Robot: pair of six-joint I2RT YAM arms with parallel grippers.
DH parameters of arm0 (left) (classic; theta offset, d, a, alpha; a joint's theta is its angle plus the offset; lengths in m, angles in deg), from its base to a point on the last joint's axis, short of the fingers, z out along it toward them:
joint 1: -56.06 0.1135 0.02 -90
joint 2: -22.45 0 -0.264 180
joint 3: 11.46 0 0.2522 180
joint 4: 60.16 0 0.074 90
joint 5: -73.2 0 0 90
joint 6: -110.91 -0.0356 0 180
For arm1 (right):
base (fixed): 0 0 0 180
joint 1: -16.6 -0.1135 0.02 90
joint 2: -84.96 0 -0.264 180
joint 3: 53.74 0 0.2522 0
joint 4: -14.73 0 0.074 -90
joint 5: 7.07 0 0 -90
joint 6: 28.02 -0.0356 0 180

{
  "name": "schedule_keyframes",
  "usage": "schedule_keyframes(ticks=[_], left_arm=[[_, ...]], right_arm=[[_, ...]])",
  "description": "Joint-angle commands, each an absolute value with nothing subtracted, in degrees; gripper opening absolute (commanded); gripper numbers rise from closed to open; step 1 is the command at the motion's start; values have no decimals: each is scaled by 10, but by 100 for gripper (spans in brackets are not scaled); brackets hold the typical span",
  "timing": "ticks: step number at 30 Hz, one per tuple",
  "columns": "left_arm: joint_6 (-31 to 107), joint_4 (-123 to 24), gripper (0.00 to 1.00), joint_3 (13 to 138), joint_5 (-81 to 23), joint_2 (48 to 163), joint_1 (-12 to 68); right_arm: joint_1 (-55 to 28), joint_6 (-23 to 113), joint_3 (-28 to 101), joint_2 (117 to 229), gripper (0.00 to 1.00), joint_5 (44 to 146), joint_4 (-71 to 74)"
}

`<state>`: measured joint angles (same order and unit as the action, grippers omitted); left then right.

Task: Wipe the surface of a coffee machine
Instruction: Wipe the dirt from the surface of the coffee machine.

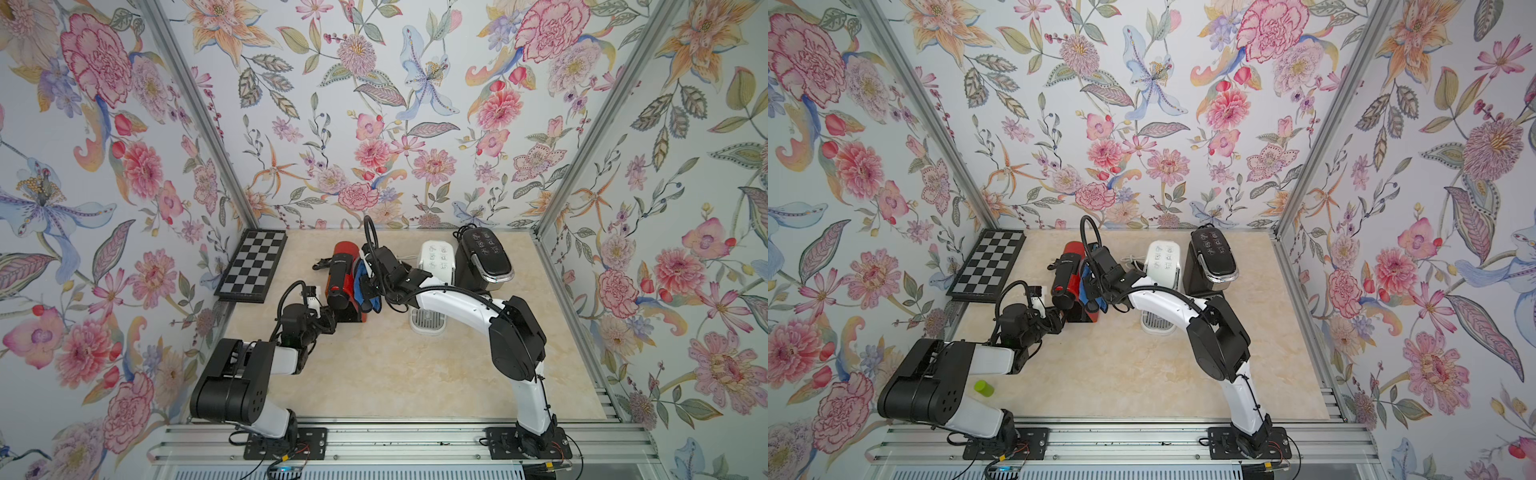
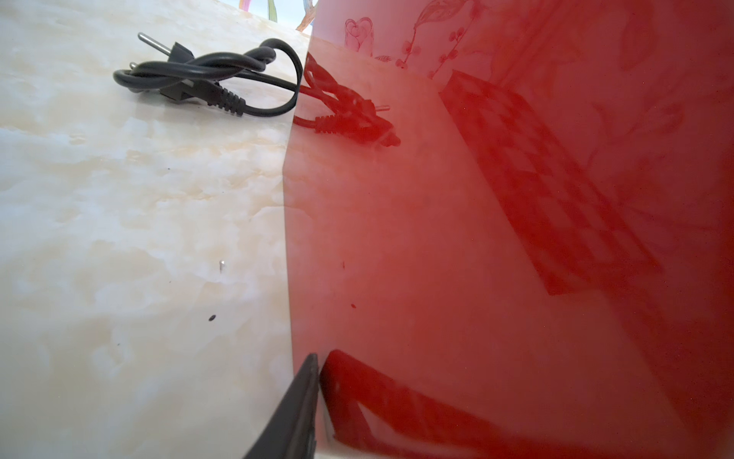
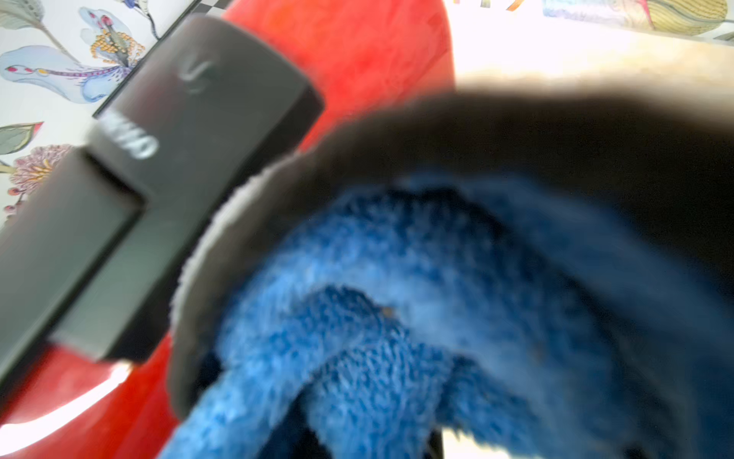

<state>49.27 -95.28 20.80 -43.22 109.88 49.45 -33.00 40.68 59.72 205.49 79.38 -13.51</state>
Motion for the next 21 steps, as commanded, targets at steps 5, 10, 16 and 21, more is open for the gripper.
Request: schedule_keyframes(ticks=[5, 10, 16, 21], left_arm=[[525, -972, 35, 235, -515, 1107, 466], [527, -974, 36, 236, -516, 1109, 465], [526, -974, 36, 236, -518, 1109, 465], [527, -975, 36, 236, -520, 1109, 464]], right_arm=[[-314, 396, 619, 2141, 12, 829, -96], [-318, 383, 631, 2192, 12, 856, -95], [-334, 380, 629, 2199, 12, 847, -93], [-335, 388, 622, 2164, 12, 839, -93]])
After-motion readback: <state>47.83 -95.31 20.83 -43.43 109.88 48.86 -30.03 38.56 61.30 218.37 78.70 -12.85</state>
